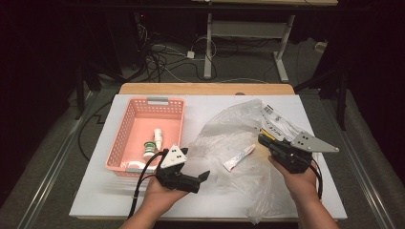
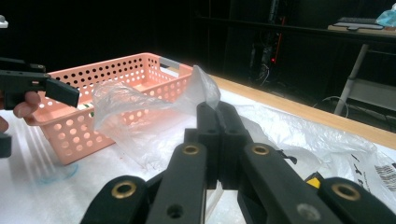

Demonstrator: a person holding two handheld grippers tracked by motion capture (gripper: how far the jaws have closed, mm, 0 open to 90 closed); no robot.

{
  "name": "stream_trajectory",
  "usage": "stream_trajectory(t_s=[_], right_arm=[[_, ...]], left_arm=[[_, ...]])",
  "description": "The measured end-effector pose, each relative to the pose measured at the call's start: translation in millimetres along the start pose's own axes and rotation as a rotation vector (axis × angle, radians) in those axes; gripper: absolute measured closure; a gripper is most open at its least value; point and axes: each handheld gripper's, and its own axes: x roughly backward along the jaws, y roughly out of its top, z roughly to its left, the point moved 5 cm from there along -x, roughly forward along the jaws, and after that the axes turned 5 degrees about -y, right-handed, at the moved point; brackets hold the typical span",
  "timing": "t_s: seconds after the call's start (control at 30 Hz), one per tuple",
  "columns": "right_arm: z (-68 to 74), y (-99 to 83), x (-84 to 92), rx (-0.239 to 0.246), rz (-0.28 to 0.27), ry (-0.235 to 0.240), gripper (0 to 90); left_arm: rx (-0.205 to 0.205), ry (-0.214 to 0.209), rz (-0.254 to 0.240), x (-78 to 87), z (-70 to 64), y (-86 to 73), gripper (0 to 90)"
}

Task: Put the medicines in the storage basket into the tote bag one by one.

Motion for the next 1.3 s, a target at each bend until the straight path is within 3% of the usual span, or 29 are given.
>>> stream_trajectory(t_s=[0.2,0.33,0.77,1.3], right_arm=[[0.5,0.6,0.7,0.004,-0.001,0.001,90.0],[0.6,0.5,0.7,0.006,-0.001,0.002,90.0],[1.3,1.5,1.5,0.011,-0.005,0.002,90.0],[0.3,0.3,2.0,0.014,-0.002,-0.001,90.0]], left_arm=[[0.023,0.039,0.001,14.1,13.6,-5.3,0.0],[0.026,0.106,0.003,25.8,27.6,-6.6,0.0],[0.094,0.222,0.028,47.4,65.8,-12.6,0.0],[0.19,0.316,-0.005,86.3,106.9,-24.2,0.0]])
